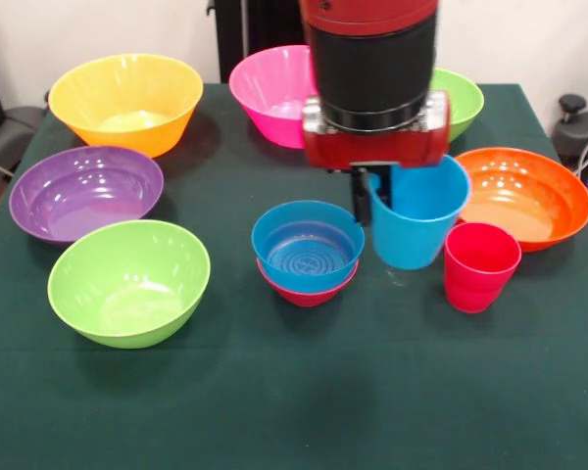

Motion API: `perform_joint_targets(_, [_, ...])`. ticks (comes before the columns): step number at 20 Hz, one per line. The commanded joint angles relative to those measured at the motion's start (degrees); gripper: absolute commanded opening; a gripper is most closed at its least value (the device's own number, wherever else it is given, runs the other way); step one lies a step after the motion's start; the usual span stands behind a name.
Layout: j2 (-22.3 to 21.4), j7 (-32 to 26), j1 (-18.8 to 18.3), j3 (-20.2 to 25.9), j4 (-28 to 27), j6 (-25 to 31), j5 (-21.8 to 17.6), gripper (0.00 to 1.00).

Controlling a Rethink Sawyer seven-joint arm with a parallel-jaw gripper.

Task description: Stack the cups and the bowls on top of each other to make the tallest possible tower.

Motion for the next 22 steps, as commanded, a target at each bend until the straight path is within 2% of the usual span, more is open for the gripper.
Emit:
perform_joint_targets(1, [0.8, -17.0, -0.2, 3.6, 0.9, -0.4, -5.0, 0.00])
perform_joint_targets(6, [2.8, -18.2, -0.1, 4.4, -2.8, 1.1, -5.8, 0.00])
perform_joint_targets(8, [2.3, -18.0, -0.3, 4.5, -1.6, 0.4, -6.0, 0.00])
perform_joint_targets(13, [3.6, -17.4, -0.1, 5.1, -3.6, 2.7, -6.0, 0.00])
perform_joint_targets(18, [2.5, -16.7, -0.5, 5.1, -0.9, 0.9, -6.5, 0.00])
perform_joint_targets(22, [0.5, -16.6, -2.1, 5.1, 4.2, -2.0, -6.9, 0.00])
